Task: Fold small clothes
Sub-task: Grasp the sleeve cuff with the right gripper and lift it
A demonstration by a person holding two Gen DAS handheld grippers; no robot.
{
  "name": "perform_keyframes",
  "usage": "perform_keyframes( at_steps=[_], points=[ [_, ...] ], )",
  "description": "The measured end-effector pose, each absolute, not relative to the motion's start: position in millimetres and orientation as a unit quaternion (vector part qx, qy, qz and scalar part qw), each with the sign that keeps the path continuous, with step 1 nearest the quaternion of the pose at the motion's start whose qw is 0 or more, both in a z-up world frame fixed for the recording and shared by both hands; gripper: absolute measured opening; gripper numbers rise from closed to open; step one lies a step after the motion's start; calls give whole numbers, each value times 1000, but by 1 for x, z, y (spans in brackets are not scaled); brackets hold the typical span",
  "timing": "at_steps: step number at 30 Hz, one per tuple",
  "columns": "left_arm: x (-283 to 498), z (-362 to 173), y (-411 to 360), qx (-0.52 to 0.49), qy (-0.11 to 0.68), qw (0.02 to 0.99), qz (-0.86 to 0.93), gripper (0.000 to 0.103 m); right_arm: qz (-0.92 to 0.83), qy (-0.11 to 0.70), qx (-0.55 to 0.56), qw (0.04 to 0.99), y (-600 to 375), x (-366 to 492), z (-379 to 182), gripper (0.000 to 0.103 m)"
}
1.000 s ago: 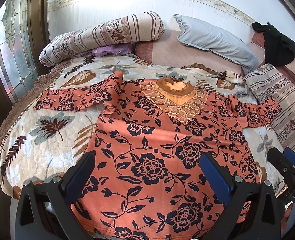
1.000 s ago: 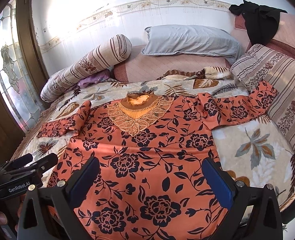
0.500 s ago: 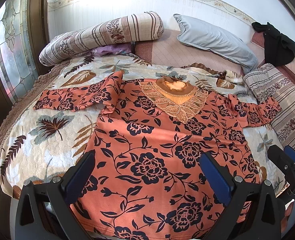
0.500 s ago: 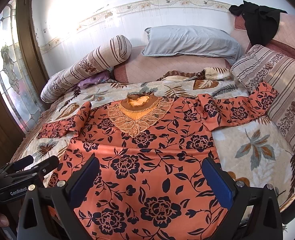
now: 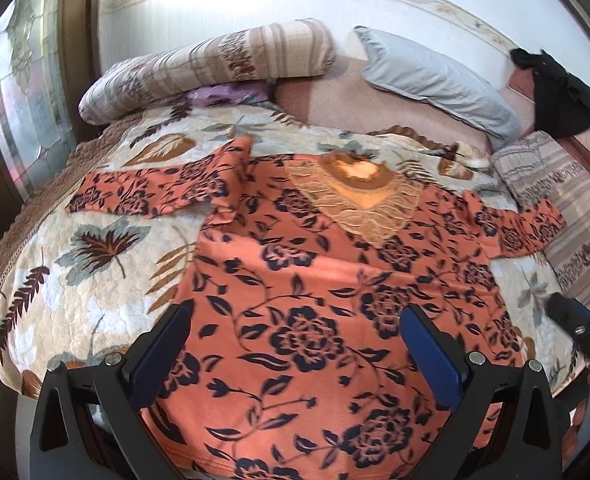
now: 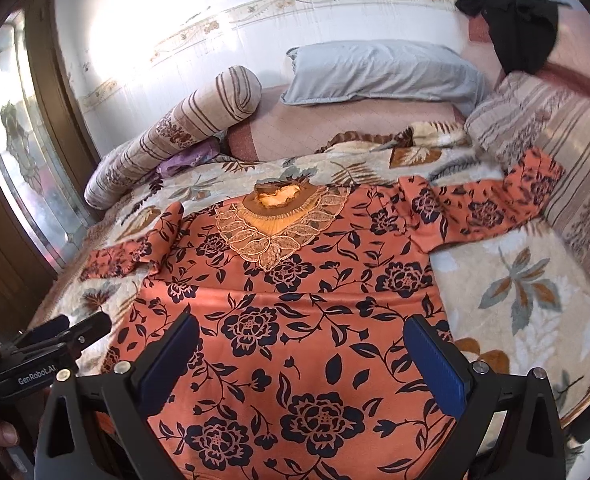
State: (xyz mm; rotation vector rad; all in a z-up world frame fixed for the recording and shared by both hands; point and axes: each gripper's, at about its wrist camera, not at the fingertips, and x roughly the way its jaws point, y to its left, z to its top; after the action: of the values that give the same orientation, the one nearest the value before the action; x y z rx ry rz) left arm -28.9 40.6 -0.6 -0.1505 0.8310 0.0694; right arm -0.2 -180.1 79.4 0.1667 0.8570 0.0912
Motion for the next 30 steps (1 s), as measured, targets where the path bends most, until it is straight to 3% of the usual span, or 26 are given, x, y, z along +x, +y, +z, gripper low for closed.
perform_keyframes(
  at_steps=[9,11,13,17,21,25,27,28,29,30],
  points=[
    [21,-51,158,-116,432,878,172,103,-80,423,290,854,-380,55,24,103],
    [33,-67,185,-127,442,866,195,103,-147,455,282,832,-414,63,19,102],
    [42,-79,207,-141,446,857,217,103,-172,434,312,827,-455,86,8,101],
    [53,-88,244,-166,419,855,258,103,-200,385,331,838,-520,137,-1,87],
    [62,-98,267,-172,403,850,291,103,-232,368,314,844,-551,188,-3,86],
    [68,-126,287,-197,435,822,308,103,-273,373,283,841,-569,233,-12,84],
    [67,-127,288,-195,431,823,313,103,-294,381,261,836,-576,256,-19,71],
    [68,-127,289,-196,430,824,313,103,-307,383,250,835,-580,257,-23,55],
    [68,-127,289,-197,432,823,313,103,-322,390,238,829,-582,263,-26,34],
    [68,-128,290,-197,432,822,313,103,-336,398,227,823,-585,270,-29,28]
  ],
)
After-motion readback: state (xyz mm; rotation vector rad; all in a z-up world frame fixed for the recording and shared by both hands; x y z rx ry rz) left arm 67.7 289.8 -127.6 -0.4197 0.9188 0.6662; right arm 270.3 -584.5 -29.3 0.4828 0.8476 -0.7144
